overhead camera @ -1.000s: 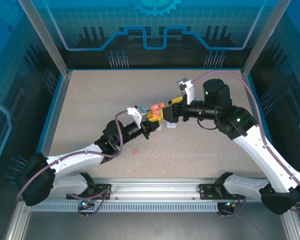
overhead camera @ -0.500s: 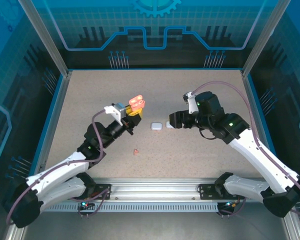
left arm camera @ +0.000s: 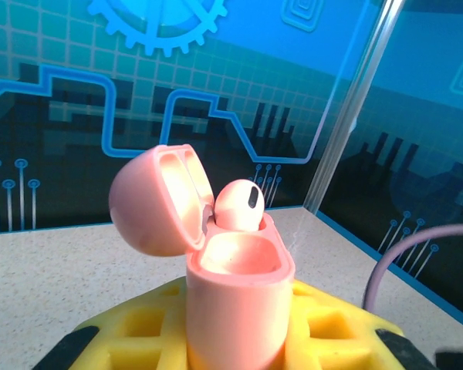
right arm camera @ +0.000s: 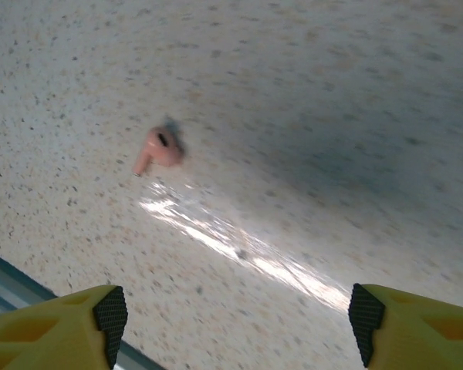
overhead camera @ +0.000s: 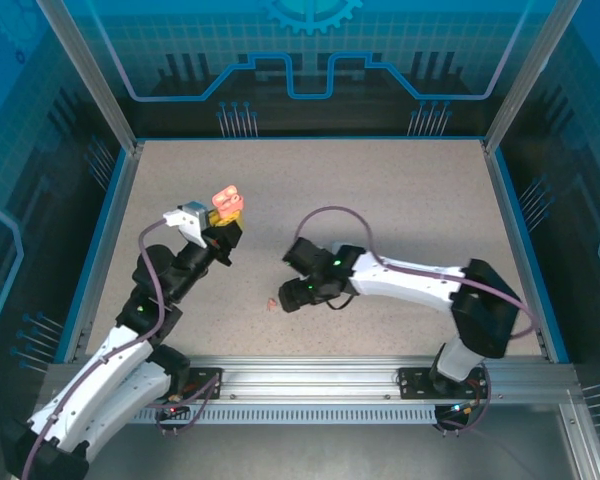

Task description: Insert the wireless bluetooth earbuds into the charging case

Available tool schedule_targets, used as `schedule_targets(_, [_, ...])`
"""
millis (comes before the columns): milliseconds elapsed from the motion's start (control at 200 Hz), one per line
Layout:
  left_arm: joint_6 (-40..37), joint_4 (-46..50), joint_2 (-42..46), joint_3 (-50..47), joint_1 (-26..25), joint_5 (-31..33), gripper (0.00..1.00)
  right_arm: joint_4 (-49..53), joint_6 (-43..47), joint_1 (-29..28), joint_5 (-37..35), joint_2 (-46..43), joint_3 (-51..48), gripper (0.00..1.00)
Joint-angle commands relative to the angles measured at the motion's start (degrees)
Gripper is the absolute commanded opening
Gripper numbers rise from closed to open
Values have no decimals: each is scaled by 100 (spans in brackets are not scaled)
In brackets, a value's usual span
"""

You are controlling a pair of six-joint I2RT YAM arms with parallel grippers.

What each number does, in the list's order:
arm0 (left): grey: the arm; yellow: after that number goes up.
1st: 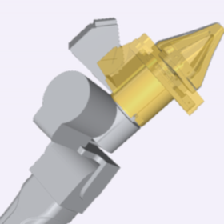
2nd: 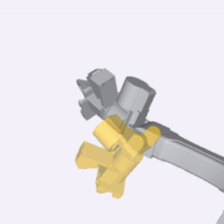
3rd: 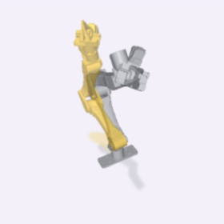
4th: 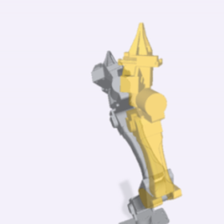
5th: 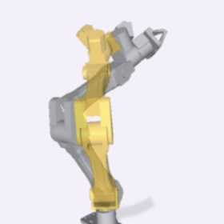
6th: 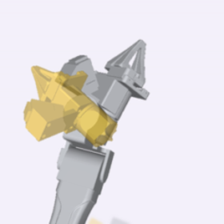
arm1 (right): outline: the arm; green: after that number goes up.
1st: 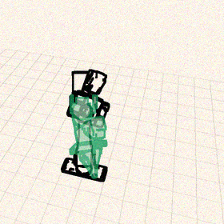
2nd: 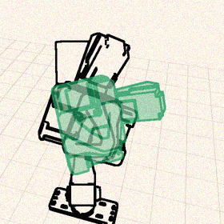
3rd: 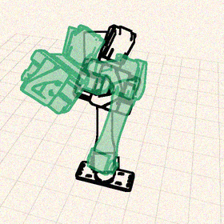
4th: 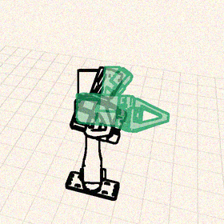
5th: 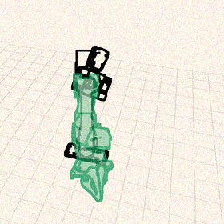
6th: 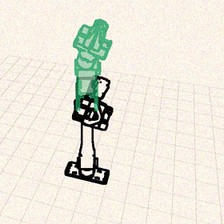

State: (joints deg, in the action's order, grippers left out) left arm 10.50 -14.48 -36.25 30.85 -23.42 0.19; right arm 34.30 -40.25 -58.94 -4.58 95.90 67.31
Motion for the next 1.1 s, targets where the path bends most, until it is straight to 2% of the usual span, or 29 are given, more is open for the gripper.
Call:
schedule_targets(0, [160, 643, 255, 387, 140, -105, 0, -70, 168, -266, -270, 520, 544, 81])
schedule_targets(230, [238, 1115, 524, 606, 205, -87, 0, 225, 476, -521, -524, 1627, 1396, 83])
schedule_targets(505, [330, 1158, 646, 547, 206, -109, 0, 606, 837, -446, -827, 2334, 2102, 82])
schedule_targets(921, [347, 1080, 653, 431, 207, -116, 0, 936, 860, -428, -899, 2294, 1679, 71])
schedule_targets(1091, [390, 1066, 637, 404, 206, -113, 0, 1045, 862, -409, -949, 2128, 1459, 70])
